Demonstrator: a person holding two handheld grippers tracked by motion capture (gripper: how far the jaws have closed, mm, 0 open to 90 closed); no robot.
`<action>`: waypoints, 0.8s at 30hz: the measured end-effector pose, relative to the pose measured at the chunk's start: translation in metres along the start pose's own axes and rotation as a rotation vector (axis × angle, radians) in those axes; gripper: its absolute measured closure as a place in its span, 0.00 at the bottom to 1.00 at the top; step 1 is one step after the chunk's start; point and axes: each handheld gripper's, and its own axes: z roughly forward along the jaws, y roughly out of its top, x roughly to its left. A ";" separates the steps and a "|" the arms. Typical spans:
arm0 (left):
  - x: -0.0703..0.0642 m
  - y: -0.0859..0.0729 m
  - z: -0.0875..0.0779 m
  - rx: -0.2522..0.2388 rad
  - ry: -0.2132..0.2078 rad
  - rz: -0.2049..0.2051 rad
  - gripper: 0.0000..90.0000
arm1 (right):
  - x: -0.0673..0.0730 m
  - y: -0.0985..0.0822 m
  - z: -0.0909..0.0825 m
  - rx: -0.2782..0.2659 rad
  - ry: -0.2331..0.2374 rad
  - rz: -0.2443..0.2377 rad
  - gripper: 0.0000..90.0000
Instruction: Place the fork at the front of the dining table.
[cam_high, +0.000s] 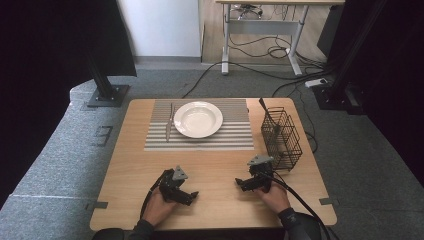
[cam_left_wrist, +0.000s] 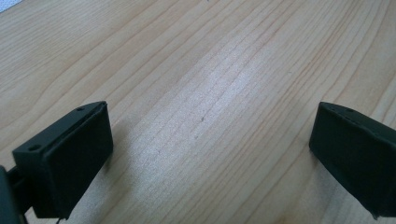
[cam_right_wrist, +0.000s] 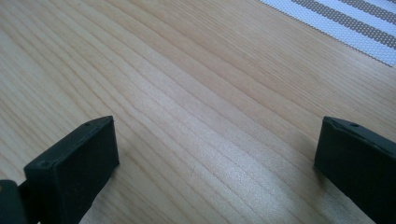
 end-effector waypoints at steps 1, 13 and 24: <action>0.000 0.000 0.000 0.000 0.000 0.000 0.00 | 0.000 0.000 0.000 0.000 0.000 0.000 0.00; 0.000 0.001 0.001 -0.002 -0.004 0.004 0.00 | 0.000 0.000 0.000 -0.001 -0.001 0.000 0.00; 0.002 0.003 0.002 0.001 -0.016 0.015 0.00 | 0.001 0.000 0.000 -0.001 0.001 0.000 0.00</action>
